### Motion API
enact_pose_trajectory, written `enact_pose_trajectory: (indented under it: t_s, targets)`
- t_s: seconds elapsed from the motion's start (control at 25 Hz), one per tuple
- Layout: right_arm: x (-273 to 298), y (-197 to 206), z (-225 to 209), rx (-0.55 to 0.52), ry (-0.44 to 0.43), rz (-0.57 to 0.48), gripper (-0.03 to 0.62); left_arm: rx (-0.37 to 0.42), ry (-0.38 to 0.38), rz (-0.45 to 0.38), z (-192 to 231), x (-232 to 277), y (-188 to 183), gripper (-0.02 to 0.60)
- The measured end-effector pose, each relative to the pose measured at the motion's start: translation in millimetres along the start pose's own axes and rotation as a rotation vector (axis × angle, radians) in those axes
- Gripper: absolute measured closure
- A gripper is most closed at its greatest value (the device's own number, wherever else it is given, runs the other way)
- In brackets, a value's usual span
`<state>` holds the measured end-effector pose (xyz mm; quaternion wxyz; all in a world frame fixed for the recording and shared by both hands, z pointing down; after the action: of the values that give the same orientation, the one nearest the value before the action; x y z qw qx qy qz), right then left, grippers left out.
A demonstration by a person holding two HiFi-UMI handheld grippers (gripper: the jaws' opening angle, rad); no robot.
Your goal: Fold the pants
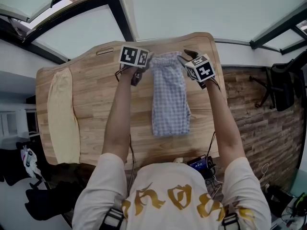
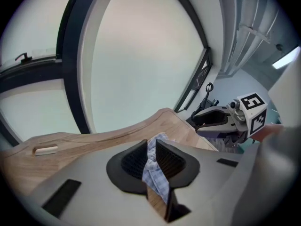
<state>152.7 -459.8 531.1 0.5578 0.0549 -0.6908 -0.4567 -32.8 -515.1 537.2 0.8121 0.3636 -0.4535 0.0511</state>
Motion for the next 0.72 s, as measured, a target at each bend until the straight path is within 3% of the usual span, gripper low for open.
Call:
enact_pose_trajectory:
  t_s: [0.04,0.08,0.12,0.24,0.36,0.44,0.64,0.72]
  targets:
    - [-10.4,1.0,4.7,0.013,-0.014,-0.023,0.445,-0.005,-0.012,-0.019,-5.1,-7.0,2.5,0.513]
    - [-21.1,3.1,10.3,0.031,-0.039,-0.044,0.537,-0.011,-0.018,-0.041,-11.0,-14.4,5.5,0.525]
    - [-31.6,6.0,16.1,0.051,-0.064,-0.064,0.569,-0.013,-0.020,-0.065,-17.9,-22.2,8.8,0.529]
    - [-59.4,17.5,29.0,0.064,-0.058,-0.094,0.571,0.023,-0.052,-0.114,-40.6,-47.6,22.1,0.534]
    - [-86.3,32.0,34.2,0.045,0.036,-0.092,0.571,0.048,-0.112,-0.130,-62.9,-69.8,42.5,0.537]
    - [-107.7,40.3,37.1,0.091,0.074,-0.099,0.571,0.031,-0.127,-0.133,-80.4,-82.6,57.6,0.537]
    - [-164.8,62.1,63.8,0.286,0.012,-0.159,0.572,0.055,-0.214,-0.138,-130.6,-116.6,104.3,0.538]
    - [-187.5,71.0,79.6,0.291,0.000,-0.186,0.572,0.046,-0.223,-0.148,-151.6,-129.1,125.6,0.538]
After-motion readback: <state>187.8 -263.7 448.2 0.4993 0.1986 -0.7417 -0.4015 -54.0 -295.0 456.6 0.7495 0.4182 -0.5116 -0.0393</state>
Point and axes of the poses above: the fingertips, and each gripper's own axes: x forward along the fingers, z to its left, y out of its underside, the point moved 6 cm from there along -x, backward along the fingers, and after that the axes turned 7 degrees about z, right-handed, at the moved point
